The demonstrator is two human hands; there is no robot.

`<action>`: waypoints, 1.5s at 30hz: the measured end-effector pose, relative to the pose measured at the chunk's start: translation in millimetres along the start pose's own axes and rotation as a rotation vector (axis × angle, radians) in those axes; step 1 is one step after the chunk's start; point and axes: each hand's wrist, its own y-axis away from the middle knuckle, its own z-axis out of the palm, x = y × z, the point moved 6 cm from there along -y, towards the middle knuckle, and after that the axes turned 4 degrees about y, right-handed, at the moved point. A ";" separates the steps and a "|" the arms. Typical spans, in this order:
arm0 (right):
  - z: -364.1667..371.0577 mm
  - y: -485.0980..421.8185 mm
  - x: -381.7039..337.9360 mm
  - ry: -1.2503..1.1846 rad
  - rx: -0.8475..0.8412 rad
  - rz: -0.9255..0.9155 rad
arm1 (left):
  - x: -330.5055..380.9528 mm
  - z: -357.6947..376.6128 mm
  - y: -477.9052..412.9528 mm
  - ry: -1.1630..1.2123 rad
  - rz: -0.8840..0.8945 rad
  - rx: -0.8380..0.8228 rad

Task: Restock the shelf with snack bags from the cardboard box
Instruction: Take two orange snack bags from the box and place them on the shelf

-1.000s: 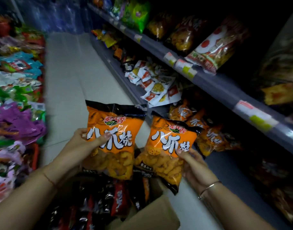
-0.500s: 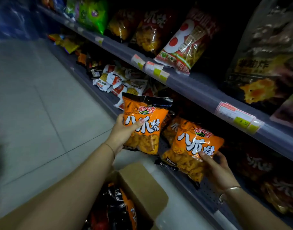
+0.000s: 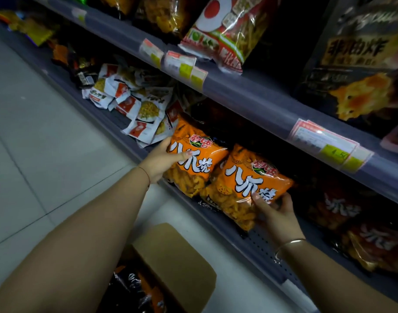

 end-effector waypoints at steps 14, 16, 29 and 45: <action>-0.1 -2.4 0.3 0.184 0.005 -0.080 | -1.2 16.2 -32.1 0.000 0.123 -0.004; -0.7 -4.7 0.7 0.202 0.002 -0.061 | -6.8 16.6 -27.8 0.012 0.136 -0.012; -1.3 -17.5 6.1 0.222 0.006 -0.046 | -11.3 16.0 -39.4 -0.172 0.231 0.118; -10.6 4.0 -5.7 0.255 -0.012 0.007 | -14.7 8.9 11.7 -0.084 0.135 0.276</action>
